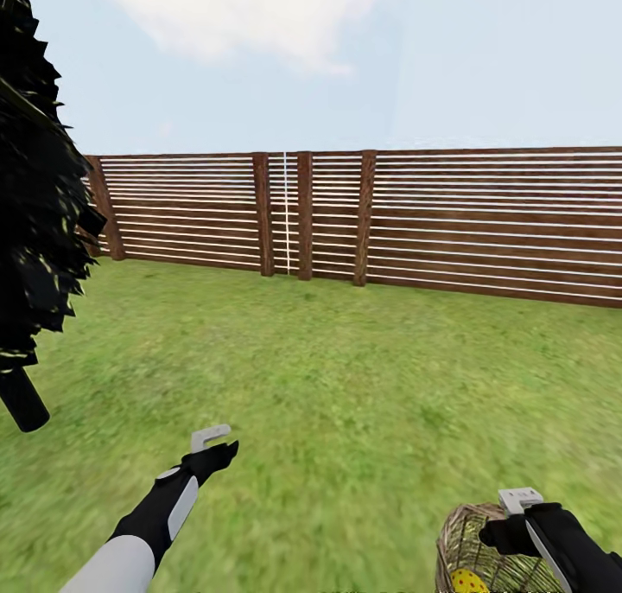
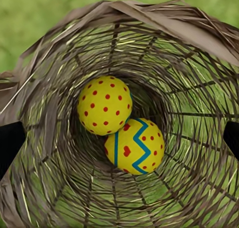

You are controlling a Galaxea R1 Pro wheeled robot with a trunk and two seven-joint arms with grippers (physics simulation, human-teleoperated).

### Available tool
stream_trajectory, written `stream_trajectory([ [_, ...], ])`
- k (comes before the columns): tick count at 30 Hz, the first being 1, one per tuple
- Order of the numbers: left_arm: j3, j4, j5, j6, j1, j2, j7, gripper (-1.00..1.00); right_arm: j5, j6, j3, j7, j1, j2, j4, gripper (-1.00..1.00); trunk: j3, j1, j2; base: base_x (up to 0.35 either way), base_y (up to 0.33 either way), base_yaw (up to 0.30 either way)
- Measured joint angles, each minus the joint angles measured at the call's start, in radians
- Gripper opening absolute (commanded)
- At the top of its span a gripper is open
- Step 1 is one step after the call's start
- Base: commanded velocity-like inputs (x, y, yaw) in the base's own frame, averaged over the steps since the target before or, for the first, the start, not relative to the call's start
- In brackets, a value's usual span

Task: Take the three Easter eggs out of the wicker basket on the lawn in the garden, then place them on the lawn next to a single tree (choose any tree) so that all three eggs are next to the same tree and none are left in the basket.

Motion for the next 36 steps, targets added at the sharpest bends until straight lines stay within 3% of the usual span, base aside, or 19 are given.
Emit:
stream_trajectory([
  [36, 0.0, 0.002, 0.0, 0.0, 0.0, -0.002, 0.0, 1.0, 0.0, 0.0, 0.0, 0.0, 0.0, 0.0, 0.0, 1.0, -0.113, 0.138, -0.252, 0.0, 0.0, 0.0],
])
